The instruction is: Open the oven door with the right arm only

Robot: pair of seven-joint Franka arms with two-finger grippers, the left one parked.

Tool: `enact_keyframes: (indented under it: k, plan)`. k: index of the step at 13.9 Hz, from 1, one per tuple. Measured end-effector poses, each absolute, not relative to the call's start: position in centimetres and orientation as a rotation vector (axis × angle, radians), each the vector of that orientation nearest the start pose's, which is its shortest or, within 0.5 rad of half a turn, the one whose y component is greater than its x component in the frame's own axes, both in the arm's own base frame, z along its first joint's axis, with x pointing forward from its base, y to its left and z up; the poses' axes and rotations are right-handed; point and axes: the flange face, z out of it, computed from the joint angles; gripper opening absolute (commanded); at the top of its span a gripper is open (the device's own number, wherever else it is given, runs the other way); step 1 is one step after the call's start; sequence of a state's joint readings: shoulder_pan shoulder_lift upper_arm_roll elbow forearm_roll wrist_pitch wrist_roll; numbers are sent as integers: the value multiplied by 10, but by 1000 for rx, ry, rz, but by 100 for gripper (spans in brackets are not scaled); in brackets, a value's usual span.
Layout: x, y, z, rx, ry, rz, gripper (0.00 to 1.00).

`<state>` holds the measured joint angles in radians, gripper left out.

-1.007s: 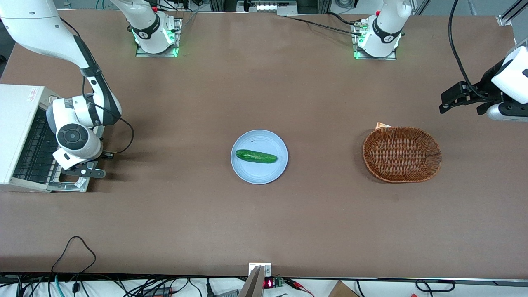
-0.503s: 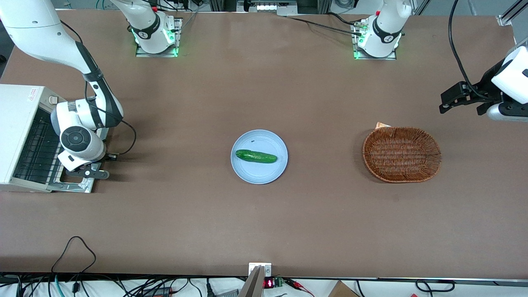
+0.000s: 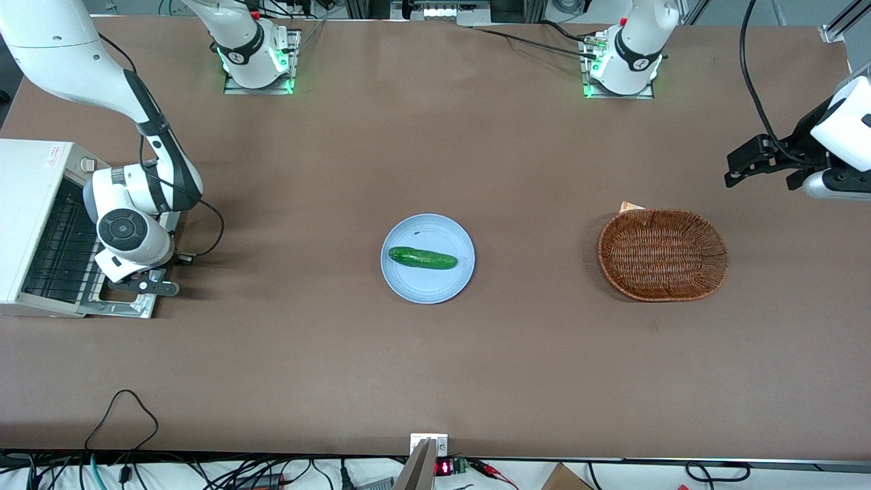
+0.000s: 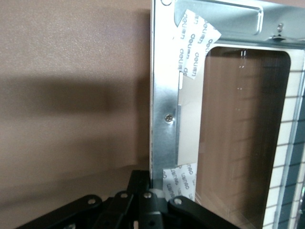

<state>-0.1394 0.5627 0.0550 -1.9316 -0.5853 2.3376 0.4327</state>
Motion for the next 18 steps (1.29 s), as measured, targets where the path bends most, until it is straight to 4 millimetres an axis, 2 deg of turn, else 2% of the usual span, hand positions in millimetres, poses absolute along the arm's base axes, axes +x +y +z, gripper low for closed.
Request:
enact_keyframes:
  k: [5,10,13,18]
  plan:
    - [600,-59,193,-3472,242,216,0]
    - [601,-29,237,-3420,305,213,1]
    - [601,-13,291,-3372,336,161,2]
    - [585,8,420,-3184,427,-6,5]
